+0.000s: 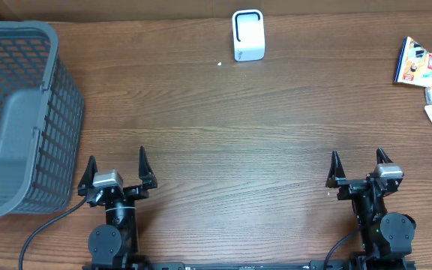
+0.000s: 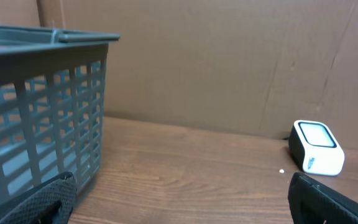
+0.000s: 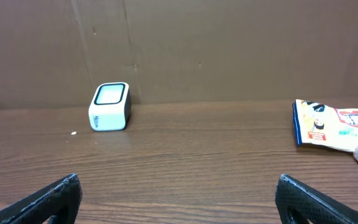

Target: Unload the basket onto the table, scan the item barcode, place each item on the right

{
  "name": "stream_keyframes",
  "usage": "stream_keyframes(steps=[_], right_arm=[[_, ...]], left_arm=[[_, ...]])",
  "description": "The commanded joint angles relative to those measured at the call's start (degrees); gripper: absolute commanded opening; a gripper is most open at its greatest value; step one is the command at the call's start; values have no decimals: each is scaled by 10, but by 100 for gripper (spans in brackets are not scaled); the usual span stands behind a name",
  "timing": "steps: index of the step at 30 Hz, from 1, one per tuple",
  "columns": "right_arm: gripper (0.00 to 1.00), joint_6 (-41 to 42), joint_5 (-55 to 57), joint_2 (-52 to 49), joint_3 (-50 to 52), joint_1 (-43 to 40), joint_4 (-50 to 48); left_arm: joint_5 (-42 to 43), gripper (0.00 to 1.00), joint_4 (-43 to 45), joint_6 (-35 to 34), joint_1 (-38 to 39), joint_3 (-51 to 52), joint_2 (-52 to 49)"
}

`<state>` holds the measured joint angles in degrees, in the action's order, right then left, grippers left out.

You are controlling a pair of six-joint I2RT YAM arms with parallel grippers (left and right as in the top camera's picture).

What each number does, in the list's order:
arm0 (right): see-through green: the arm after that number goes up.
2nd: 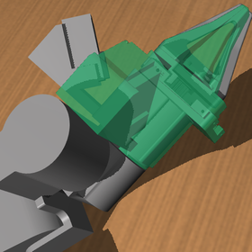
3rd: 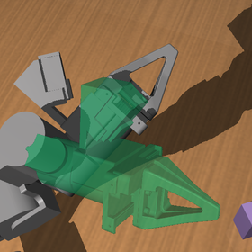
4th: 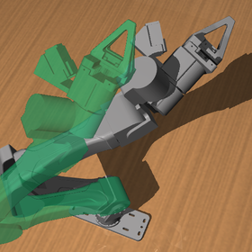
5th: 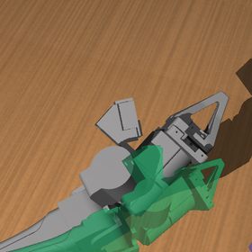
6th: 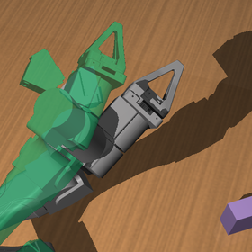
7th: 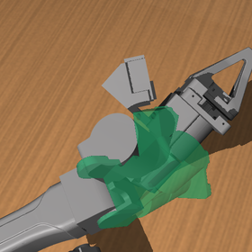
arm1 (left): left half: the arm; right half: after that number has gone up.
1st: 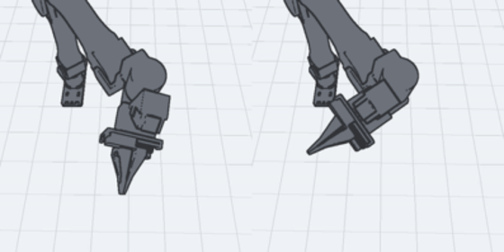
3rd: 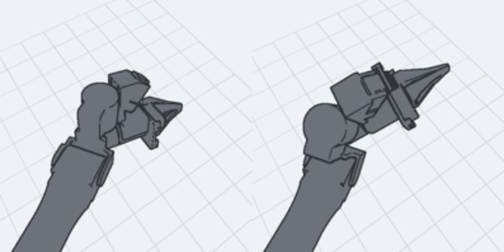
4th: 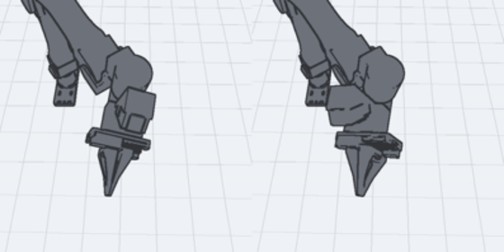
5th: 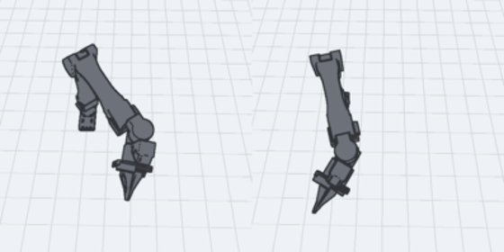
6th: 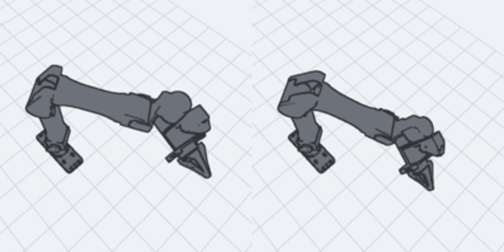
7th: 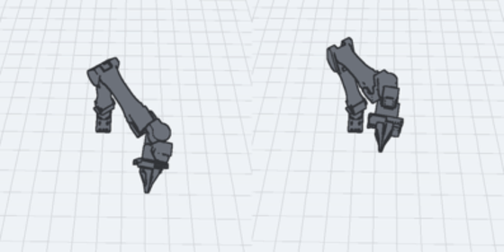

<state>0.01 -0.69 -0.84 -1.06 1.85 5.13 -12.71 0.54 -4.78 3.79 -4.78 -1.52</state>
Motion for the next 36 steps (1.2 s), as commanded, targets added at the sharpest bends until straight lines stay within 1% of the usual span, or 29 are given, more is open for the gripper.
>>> stream_keyframes(steps=[1, 5, 10, 13, 16, 18, 29, 31, 36], right_arm=[[100, -3, 0, 7, 6, -3, -3], [100, -3, 0, 7, 6, -3, -3], [100, -3, 0, 7, 6, -3, -3], [100, -3, 0, 7, 6, -3, -3], [100, -3, 0, 7, 6, -3, -3], [100, -3, 0, 7, 6, -3, -3], [100, -3, 0, 7, 6, -3, -3], [100, -3, 0, 7, 6, -3, -3], [100, -3, 0, 7, 6, -3, -3]], left_arm=[[-12, 100, 13, -2, 3, 20, 14], [-12, 100, 35, -1, 3, 43, 14], [-9, 100, 23, 3, 4, 45, 14], [19, 100, 19, 38, 3, 45, 14], [49, 100, -13, 61, 3, 45, 14], [54, 100, -47, 61, 3, 45, 14], [75, 100, -47, 63, 3, 45, 13], [73, 100, -47, 58, 3, 45, 13], [58, 100, -46, 17, 2, 45, 13]])
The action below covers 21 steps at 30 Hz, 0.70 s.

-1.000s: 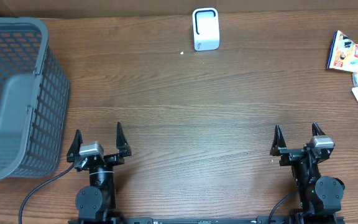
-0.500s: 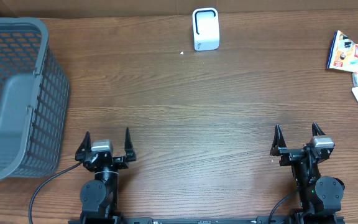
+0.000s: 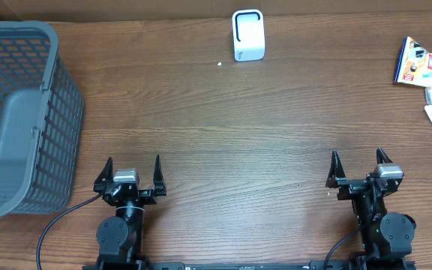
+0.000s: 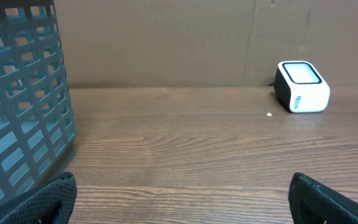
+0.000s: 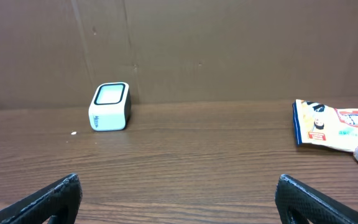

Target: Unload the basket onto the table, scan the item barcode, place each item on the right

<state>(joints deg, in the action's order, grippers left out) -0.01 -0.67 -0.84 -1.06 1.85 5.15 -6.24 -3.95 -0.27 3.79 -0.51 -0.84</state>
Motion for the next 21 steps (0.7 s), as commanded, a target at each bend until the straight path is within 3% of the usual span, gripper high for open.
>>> stream_keyframes(steps=[1, 21], right_arm=[[100, -2, 0, 7, 6, -3, -3], [100, -3, 0, 7, 6, -3, -3]], left_arm=[[-9, 100, -1, -33, 2, 3, 7], [-12, 100, -1, -29, -12, 3, 7]])
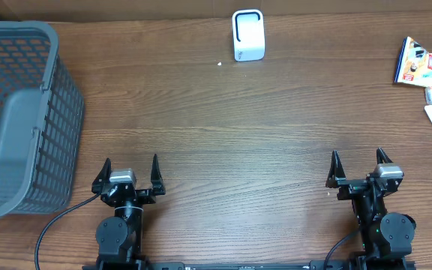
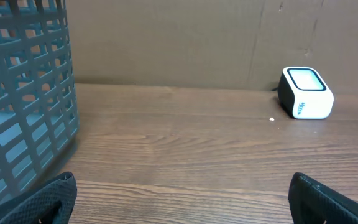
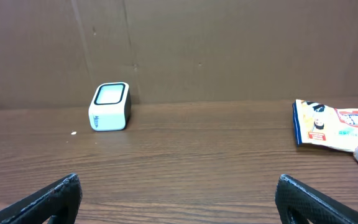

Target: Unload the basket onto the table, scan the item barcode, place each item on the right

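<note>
A white barcode scanner [image 1: 247, 34] with a dark window stands at the table's far edge; it also shows as the scanner [image 2: 306, 101] and the scanner [image 3: 110, 107]. Several snack packets [image 1: 429, 72] lie at the far right, the nearest a blue and yellow packet [image 3: 335, 123]. My left gripper [image 1: 130, 169] rests open at the near left, nothing between its fingers. My right gripper [image 1: 359, 166] rests open at the near right, also holding nothing. Both are far from the scanner and packets.
A large grey mesh basket [image 1: 19, 112] stands at the left edge, close beside the left arm; its wall [image 2: 23, 106] fills the left of the left wrist view. A cardboard wall [image 3: 229, 43] backs the table. A tiny white speck [image 1: 220, 64] lies near the scanner.
The left wrist has turned very slightly; the scanner sits a little further right and lower in its view. The right arm, scanner and packets have not moved.
At first my left gripper pointed towards the basket, angled left, with the right gripper open and still. Then the left gripper had swung round to face the far edge squarely. Now it holds almost that same heading, both grippers open throughout.
</note>
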{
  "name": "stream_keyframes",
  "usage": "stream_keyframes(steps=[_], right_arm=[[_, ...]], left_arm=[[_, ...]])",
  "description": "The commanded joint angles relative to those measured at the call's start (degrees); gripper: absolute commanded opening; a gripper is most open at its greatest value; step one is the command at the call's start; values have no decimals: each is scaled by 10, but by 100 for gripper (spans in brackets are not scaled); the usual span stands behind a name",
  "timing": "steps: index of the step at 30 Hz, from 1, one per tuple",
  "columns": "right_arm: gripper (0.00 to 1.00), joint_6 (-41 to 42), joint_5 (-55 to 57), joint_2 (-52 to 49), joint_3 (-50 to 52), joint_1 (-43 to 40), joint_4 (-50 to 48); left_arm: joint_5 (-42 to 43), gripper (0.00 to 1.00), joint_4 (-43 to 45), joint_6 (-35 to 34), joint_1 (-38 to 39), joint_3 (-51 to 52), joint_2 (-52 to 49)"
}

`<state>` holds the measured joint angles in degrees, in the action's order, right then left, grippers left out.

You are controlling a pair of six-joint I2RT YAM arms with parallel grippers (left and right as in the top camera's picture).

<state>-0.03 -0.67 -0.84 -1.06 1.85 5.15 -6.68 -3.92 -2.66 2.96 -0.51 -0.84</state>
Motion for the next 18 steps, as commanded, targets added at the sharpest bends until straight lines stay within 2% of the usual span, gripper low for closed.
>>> stream_keyframes(steps=[1, 12, 18], right_arm=[[100, -2, 0, 7, 6, -3, -3], [100, -2, 0, 7, 6, -3, -3], [100, -2, 0, 7, 6, -3, -3]], left_arm=[[-8, 100, -1, -5, -3, 3, 7], [-7, 100, -1, 0, -3, 3, 7], [5, 100, -2, 25, -3, 2, 7]])
